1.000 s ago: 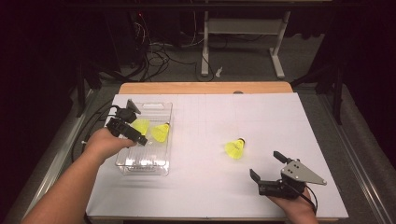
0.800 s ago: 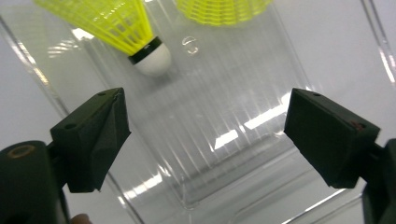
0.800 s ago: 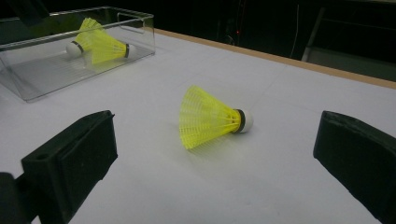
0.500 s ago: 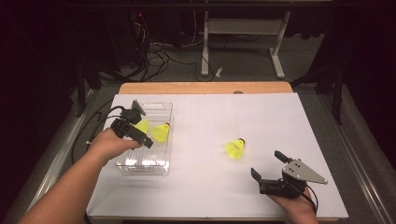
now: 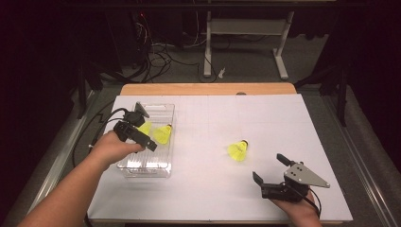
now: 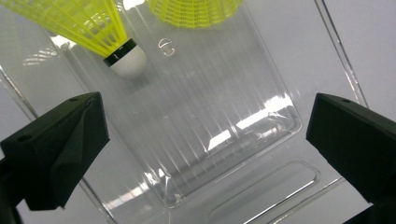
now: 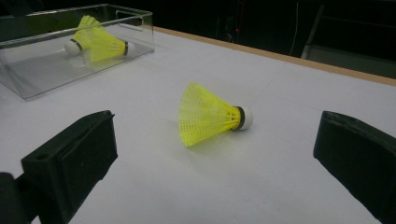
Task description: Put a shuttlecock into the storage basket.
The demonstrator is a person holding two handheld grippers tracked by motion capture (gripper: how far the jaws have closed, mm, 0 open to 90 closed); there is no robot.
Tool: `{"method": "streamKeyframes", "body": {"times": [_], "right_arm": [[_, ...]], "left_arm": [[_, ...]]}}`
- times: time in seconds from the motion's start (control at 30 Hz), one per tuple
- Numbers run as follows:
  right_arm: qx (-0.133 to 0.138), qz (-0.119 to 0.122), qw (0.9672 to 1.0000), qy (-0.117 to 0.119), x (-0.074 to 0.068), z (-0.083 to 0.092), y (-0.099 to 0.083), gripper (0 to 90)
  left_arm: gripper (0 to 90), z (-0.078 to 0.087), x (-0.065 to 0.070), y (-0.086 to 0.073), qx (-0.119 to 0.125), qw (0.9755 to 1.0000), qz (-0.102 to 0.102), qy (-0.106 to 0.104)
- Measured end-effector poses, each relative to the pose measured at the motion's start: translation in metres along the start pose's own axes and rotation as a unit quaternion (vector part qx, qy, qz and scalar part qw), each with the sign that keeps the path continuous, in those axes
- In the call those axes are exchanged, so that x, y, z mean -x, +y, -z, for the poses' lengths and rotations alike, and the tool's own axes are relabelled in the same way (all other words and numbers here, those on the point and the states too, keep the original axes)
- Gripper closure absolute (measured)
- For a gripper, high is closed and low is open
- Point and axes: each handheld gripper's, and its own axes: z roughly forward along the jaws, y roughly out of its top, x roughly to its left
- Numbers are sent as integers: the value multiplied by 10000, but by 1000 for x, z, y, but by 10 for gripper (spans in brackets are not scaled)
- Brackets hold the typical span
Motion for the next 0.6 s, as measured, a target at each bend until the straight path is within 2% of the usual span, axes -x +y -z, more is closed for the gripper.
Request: {"method": "streamKeyframes", "body": {"times": [0.6], "right_arm": [[8, 29, 10000, -4, 0, 2, 0, 0]], "left_arm": [[6, 3, 31, 10, 64, 9995, -298, -93]]}}
